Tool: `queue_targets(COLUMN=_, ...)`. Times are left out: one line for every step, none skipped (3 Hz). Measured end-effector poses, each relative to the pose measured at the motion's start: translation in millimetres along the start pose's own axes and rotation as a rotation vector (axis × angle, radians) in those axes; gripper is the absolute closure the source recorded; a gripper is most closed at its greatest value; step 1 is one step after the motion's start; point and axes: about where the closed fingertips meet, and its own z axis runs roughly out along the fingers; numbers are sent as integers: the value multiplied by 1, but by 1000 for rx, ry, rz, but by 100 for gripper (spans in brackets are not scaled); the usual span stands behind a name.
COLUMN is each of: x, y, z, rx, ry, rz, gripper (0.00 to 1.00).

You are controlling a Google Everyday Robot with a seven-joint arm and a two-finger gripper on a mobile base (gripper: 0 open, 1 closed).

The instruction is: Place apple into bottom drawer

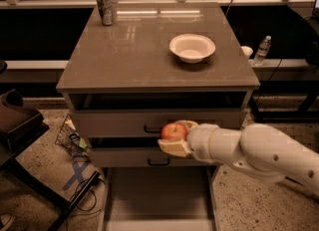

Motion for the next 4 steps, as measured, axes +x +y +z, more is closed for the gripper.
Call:
queue_targets(x=81, y=4, z=-1, rx=-70, ry=-20, rz=-78, gripper=100)
queue_targets(x=120, y=8, z=5, rx=-111, ry=-27, rz=-100, gripper=100)
queue_targets(x=120, y=8, z=5, rx=-111, ry=-27, rz=-100, gripper=100)
queue_targets(x=139, y=9, z=38, rx=-159, ry=-39, rz=-77, gripper=100)
